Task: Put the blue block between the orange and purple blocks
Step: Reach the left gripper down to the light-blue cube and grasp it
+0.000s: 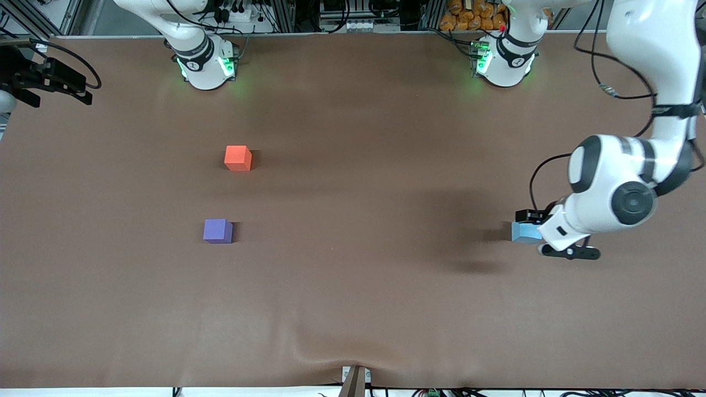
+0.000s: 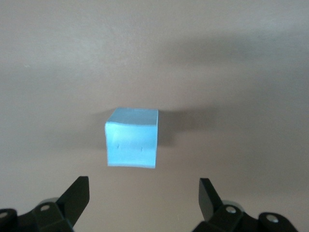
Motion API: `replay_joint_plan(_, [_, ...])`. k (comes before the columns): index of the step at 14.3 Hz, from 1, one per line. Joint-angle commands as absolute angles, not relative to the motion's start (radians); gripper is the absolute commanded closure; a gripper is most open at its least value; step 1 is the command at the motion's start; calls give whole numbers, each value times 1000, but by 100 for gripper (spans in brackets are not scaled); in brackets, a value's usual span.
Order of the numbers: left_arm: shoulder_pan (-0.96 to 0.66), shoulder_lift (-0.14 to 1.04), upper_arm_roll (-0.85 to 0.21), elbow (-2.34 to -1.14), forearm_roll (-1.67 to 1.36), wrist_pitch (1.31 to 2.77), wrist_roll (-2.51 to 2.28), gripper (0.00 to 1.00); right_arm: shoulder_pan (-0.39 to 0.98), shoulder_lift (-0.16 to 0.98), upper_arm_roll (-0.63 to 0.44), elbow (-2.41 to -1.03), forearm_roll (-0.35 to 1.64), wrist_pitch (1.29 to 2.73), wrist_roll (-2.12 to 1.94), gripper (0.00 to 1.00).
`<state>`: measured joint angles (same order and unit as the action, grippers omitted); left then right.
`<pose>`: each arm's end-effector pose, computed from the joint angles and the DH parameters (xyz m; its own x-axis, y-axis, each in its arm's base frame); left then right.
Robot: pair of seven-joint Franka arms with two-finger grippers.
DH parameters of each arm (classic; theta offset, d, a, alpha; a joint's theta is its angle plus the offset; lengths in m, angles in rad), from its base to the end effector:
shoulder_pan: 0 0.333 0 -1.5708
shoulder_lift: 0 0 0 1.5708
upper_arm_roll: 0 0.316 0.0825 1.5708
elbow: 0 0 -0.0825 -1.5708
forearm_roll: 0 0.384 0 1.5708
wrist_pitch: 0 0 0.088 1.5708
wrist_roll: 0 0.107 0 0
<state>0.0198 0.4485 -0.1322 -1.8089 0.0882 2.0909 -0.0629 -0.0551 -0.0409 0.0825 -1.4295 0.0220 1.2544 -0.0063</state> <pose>0.6270 -0.0610 0.2844 0.9832 -0.0883 -0.1601 -0.0929 -0.9955 -0.0214 0.5048 0.0178 0.6850 0.9902 0.0398 -0.1338 0.0375 -0.9991 -0.0191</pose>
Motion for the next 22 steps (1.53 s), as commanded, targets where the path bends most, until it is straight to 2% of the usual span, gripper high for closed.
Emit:
replay_joint_plan(1, [52,486,-138,-1867,133,2200,-71,0,-63,-58,89,-1443,9,1247,9,0])
replay_joint_plan(7, [52,595,-138,-1861,173,2304,-75,0,-64,-58,89,-1443,12,1233,11,0])
replay_joint_plan(11, [55,612,-138,-1836,182,2329,-72,0,-61,-58,89,-1443,17,1233,14,0])
replay_joint_plan(12, [54,612,-138,-1836,183,2329,-72,34,-63,-58,89,-1443,17,1233,14,0])
replay_joint_plan(13, [52,611,-138,-1845,183,2329,-72,78,-64,-58,89,-1443,17,1233,14,0])
replay_joint_plan(14, [52,607,-137,-1848,183,2329,-72,96,-61,-58,89,-1443,17,1233,14,0])
replay_joint_plan(15, [52,601,-138,-1850,184,2327,-72,100,-61,-58,89,-1443,17,1233,14,0])
replay_joint_plan(20, [19,465,-172,-1822,181,2290,-119,100,-63,-58,89,-1445,17,1233,14,0])
replay_joint_plan(22, [-9,437,-210,-1783,178,2219,-211,100,-64,-58,89,-1445,18,1233,14,0])
